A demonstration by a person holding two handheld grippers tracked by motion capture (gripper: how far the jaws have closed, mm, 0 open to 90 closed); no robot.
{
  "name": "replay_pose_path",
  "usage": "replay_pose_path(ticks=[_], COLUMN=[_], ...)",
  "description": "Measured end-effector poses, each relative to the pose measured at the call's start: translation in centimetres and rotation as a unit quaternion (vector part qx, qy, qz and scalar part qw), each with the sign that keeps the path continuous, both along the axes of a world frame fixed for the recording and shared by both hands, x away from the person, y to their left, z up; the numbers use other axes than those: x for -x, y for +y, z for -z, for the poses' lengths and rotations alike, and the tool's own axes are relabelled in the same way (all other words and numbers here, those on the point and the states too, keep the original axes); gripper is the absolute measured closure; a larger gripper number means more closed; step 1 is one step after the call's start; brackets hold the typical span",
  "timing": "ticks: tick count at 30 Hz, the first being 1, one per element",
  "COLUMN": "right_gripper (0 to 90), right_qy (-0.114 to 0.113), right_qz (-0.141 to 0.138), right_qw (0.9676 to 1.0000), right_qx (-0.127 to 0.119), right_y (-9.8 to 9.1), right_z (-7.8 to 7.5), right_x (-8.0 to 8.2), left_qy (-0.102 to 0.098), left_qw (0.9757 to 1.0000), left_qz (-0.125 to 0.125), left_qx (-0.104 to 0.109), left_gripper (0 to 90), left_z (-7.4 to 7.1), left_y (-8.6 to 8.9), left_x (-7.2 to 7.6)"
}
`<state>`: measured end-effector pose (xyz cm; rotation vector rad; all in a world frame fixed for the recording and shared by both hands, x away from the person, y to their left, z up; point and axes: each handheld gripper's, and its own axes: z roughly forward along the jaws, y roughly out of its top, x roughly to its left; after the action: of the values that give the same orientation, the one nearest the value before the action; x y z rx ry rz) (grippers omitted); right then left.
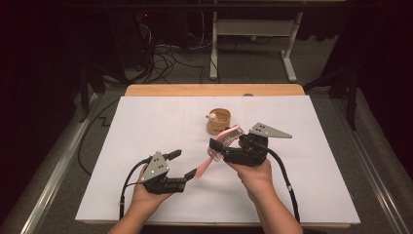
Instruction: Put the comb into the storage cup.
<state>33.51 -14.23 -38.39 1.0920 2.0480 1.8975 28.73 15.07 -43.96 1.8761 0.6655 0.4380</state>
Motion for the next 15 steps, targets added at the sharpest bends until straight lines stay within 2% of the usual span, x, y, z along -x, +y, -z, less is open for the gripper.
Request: replay_pose_path(ticks=[2, 5, 8, 15], right_gripper=[20.5, 20.5, 20.5, 20.4], right_qy=[-0.002, -0.008, -0.013, -0.027], right_qz=[0.000, 0.003, 0.003, 0.008], right_qw=[1.0000, 0.9999, 0.9998, 0.9994], right_qx=[0.002, 0.009, 0.016, 0.022], right_y=[-0.1, -0.1, -0.2, -0.5], right_z=[0.0, 0.0, -0.1, -0.1], right_x=[0.0, 0.1, 0.2, 0.6], left_qy=[0.003, -0.004, -0.011, -0.001], left_qw=[1.0000, 0.9997, 0.9991, 0.9992], left_qz=[-0.008, -0.025, -0.040, -0.039], left_qx=[0.001, 0.002, 0.013, 0.011], left_gripper=[15.9, 15.0, 12.2, 2.8], left_z=[0.3, 0.8, 1.3, 2.2], left_y=[0.5, 1.2, 1.8, 2.4], left_x=[-0.1, 0.0, 0.0, -0.1])
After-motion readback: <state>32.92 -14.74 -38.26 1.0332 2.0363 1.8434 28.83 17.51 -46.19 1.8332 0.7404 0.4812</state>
